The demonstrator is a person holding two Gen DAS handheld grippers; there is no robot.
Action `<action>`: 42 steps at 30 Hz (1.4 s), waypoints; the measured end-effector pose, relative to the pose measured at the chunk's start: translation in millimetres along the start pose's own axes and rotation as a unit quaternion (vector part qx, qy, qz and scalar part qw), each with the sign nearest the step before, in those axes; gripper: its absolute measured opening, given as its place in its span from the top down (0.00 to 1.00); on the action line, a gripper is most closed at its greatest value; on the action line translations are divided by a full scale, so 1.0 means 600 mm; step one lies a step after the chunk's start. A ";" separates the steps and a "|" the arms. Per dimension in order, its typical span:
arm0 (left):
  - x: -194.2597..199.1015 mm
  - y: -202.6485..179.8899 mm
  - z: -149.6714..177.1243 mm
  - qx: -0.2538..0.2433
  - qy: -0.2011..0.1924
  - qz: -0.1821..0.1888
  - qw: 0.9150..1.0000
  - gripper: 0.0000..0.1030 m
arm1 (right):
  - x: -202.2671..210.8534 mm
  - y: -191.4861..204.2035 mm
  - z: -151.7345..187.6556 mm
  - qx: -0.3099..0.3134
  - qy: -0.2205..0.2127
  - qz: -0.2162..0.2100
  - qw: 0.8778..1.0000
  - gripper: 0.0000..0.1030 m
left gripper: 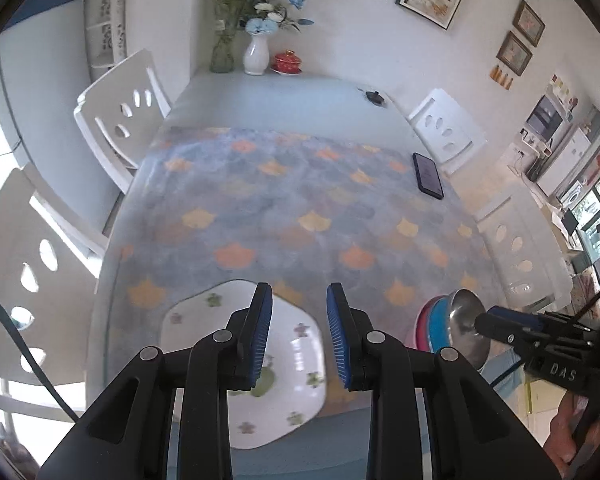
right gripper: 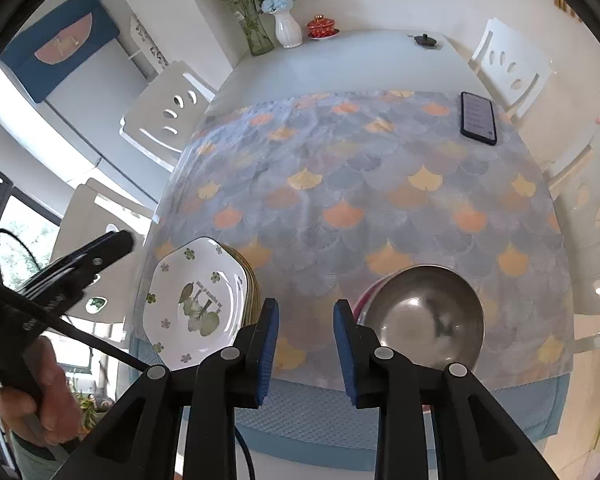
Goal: Organize plates and bowls
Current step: 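Open the left gripper and withdraw from the bowl stack, then grasp the rim of the nested bowl stack with the right gripper, then lift the bowl stack with the right gripper and carry it onto the plates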
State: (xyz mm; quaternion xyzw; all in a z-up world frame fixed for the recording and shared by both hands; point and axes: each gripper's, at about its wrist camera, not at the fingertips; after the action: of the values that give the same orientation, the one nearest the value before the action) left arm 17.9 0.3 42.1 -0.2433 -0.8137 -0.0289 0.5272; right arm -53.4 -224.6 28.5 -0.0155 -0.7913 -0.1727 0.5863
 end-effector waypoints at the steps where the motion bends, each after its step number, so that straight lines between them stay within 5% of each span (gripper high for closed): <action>1: -0.001 0.006 0.001 0.001 0.001 0.003 1.000 0.73 | 0.002 0.005 0.001 -0.006 -0.004 0.005 1.000 0.73; 4: -0.014 0.016 -0.002 0.002 0.015 0.023 1.000 0.68 | 0.010 0.002 0.000 -0.024 -0.017 0.012 0.999 0.67; 7: -0.042 0.007 -0.005 0.002 0.038 0.075 0.997 0.55 | 0.029 -0.027 0.001 -0.057 -0.045 0.032 0.997 0.48; 11: -0.099 -0.021 -0.003 0.032 0.086 0.169 0.981 0.46 | 0.046 -0.112 0.014 -0.142 -0.063 0.055 0.986 0.30; 16: -0.188 -0.102 0.012 0.036 0.152 0.220 0.963 0.46 | 0.010 -0.231 0.053 -0.235 -0.020 0.009 0.972 0.29; 20: -0.242 -0.179 0.032 0.015 0.191 0.215 0.958 0.46 | -0.060 -0.300 0.078 -0.272 0.031 -0.052 0.960 0.29; 23: -0.267 -0.205 0.039 0.009 0.195 0.194 0.961 0.46 | -0.096 -0.326 0.095 -0.295 0.049 -0.097 0.949 0.29; 27: -0.302 -0.209 0.055 0.006 0.200 0.150 0.968 0.44 | -0.128 -0.331 0.103 -0.287 0.061 -0.111 0.950 0.29; 34: -0.337 -0.184 0.085 0.051 0.225 0.157 0.960 0.48 | -0.168 -0.345 0.121 -0.306 0.067 -0.135 0.940 0.29; 37: -0.337 -0.193 0.085 0.037 0.224 0.156 0.961 0.48 | -0.180 -0.344 0.110 -0.291 0.073 -0.127 0.946 0.29; 42: -0.368 -0.193 0.090 0.063 0.249 0.202 0.945 0.48 | -0.187 -0.337 0.090 -0.261 0.057 -0.133 0.954 0.40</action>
State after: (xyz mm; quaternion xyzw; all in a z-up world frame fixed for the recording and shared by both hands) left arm -5.1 -166.2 -149.9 -0.3544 -0.5905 0.0701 0.7217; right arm -114.2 -378.7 -141.3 -0.0531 -0.6789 -0.4502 0.5776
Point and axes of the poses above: each gripper's, at about its wrist camera, not at the fingertips, and x roughly against the way its jaws point, y to its left, z to its underside, and after that the axes turned 7 degrees about y, right-handed
